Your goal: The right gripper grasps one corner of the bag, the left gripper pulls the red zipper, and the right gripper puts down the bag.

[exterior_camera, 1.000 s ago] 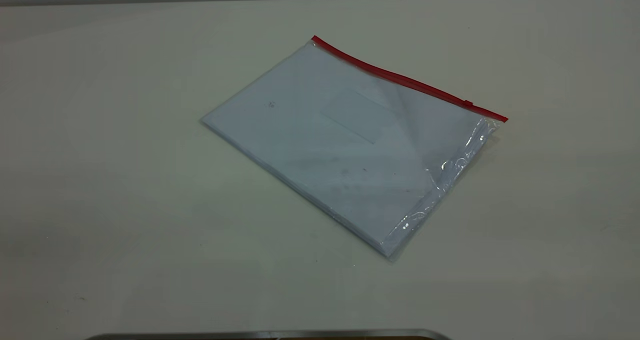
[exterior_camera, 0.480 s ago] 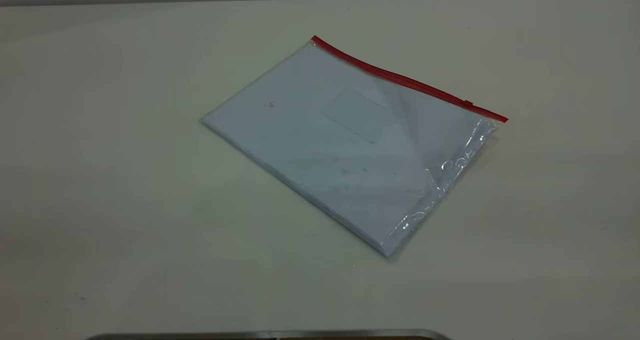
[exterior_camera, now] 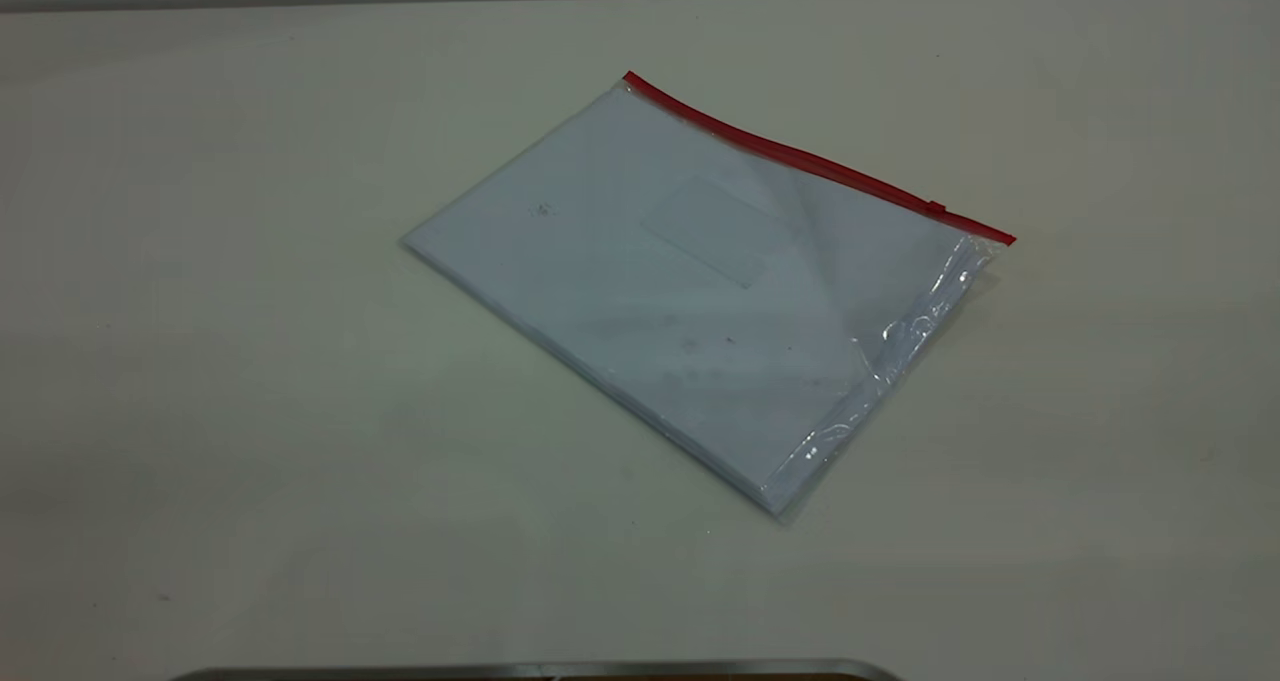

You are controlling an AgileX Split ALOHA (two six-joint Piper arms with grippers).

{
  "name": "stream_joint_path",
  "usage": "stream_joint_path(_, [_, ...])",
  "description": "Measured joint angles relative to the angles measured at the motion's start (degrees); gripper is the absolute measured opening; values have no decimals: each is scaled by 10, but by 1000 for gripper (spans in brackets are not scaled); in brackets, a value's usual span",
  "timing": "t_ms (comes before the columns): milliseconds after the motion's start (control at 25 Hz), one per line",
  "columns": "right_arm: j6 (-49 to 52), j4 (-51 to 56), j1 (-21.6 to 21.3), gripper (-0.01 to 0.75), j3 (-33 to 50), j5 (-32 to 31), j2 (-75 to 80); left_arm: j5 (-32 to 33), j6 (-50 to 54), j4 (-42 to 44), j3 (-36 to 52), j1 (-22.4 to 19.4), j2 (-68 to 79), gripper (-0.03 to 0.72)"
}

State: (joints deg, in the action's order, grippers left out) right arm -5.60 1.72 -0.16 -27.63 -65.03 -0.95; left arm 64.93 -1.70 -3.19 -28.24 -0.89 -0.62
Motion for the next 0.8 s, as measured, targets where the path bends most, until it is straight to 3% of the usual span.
stream_joint_path(160, [30,12,0,556,0,2,0,-30,27,26,-49,0,70,480])
stream_joint_path(400, [38,46,0,556,-21,40,92,-100,30,38,-162,0,299,480])
stream_joint_path(800, [14,80,0,556,-95,142,439,-343,-17,-36,-293,0,638,480])
